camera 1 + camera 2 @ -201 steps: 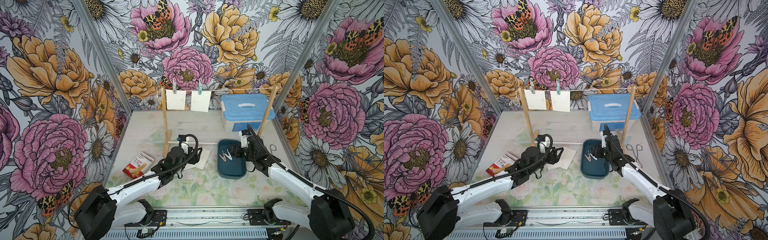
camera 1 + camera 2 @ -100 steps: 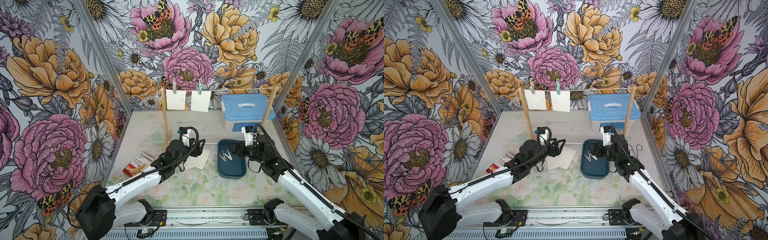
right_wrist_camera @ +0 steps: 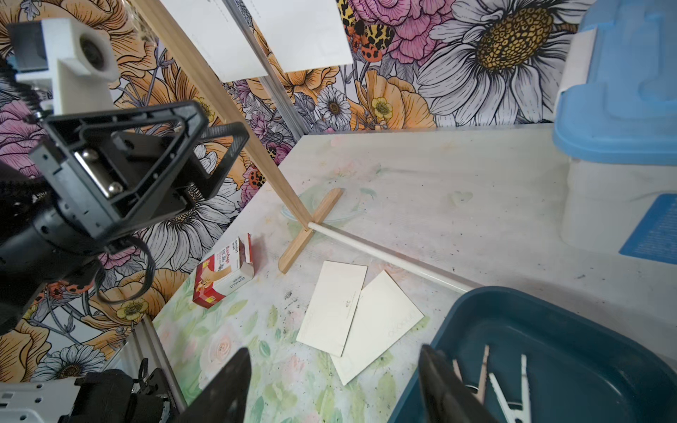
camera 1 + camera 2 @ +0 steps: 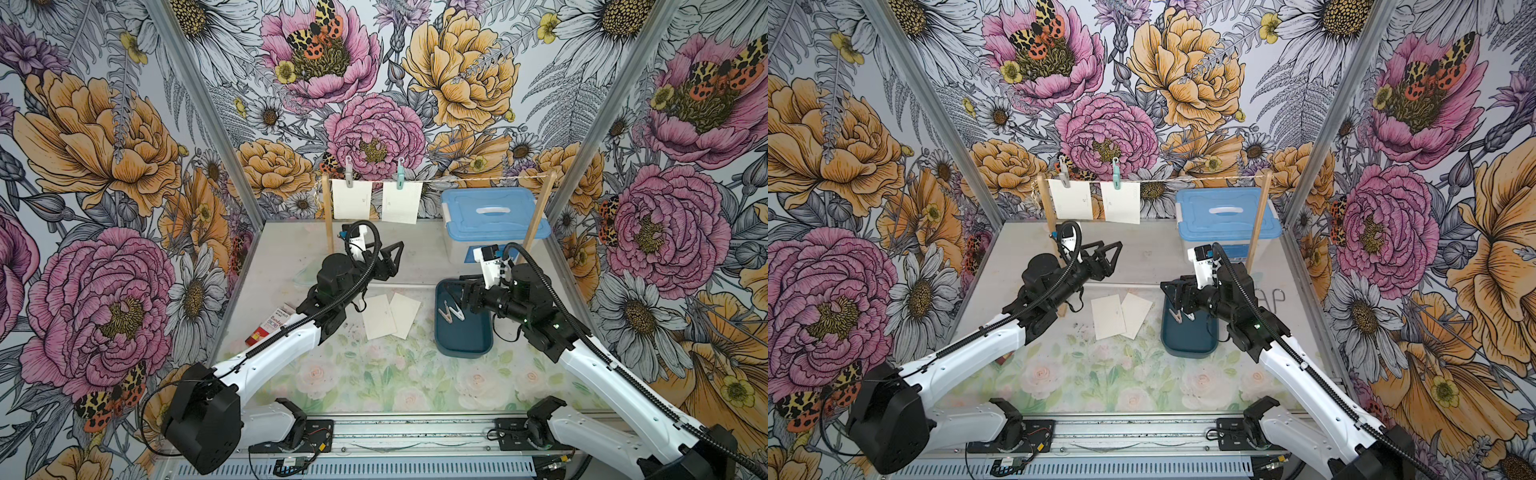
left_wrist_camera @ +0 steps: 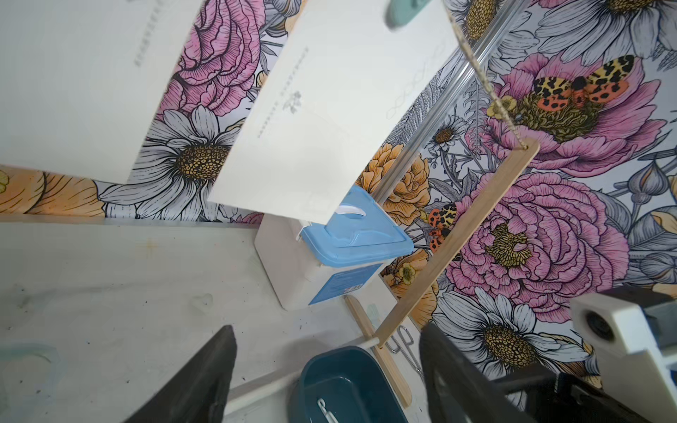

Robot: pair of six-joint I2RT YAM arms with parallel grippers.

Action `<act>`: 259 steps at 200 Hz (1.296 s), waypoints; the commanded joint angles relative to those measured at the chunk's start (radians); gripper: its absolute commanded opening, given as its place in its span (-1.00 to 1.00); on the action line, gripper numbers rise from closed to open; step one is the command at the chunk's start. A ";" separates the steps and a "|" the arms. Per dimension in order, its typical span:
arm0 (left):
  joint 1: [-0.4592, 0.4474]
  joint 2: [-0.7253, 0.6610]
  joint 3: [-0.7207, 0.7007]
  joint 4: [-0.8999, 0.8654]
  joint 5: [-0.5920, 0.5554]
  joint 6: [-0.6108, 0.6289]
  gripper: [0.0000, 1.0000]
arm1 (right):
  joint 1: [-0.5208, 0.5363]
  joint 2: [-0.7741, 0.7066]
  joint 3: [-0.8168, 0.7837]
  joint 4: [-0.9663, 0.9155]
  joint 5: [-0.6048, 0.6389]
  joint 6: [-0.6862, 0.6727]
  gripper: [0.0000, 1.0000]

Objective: Remove the postcards from the strings
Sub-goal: Pinch the postcard on the clothesline.

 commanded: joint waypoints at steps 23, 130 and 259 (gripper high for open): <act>0.089 0.098 0.107 0.130 0.129 -0.013 0.64 | 0.026 -0.008 0.055 0.013 -0.035 -0.039 0.47; 0.153 0.338 0.259 0.317 0.318 -0.103 0.54 | 0.043 0.000 0.067 0.013 -0.043 -0.050 0.47; 0.106 0.327 0.100 0.600 0.455 -0.280 -0.36 | 0.042 0.059 0.146 0.011 -0.021 -0.088 0.44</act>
